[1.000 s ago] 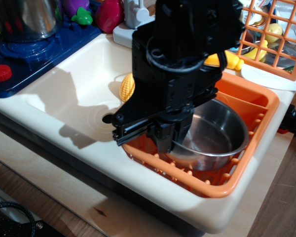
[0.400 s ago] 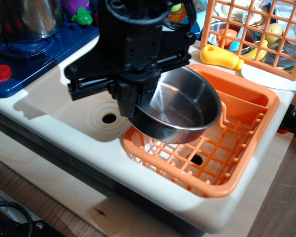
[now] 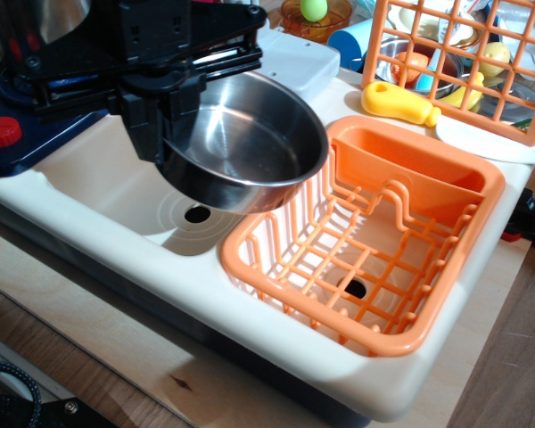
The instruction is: Put pan from drying rack into sink
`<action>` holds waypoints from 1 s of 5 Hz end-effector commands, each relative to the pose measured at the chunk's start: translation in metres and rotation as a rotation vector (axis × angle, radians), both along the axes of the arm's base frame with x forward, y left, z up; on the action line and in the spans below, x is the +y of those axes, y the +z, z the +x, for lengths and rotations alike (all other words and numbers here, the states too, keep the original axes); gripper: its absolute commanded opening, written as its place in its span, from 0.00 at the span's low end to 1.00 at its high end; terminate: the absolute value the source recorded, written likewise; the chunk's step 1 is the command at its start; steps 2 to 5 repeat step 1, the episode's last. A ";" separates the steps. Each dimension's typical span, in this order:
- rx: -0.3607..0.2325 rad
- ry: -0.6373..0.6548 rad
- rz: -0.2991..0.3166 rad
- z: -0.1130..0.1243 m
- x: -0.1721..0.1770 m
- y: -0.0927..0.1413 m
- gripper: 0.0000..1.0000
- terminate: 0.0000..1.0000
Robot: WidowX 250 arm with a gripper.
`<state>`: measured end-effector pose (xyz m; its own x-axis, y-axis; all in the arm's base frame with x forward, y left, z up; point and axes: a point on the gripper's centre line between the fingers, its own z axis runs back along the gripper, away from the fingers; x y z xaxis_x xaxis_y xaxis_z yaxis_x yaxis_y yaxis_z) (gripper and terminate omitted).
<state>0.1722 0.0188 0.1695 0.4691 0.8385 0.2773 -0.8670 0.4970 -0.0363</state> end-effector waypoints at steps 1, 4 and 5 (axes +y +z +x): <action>-0.071 -0.062 0.037 -0.003 0.037 -0.008 0.00 1.00; -0.071 -0.062 0.037 -0.003 0.037 -0.008 0.00 1.00; -0.071 -0.062 0.037 -0.003 0.037 -0.008 0.00 1.00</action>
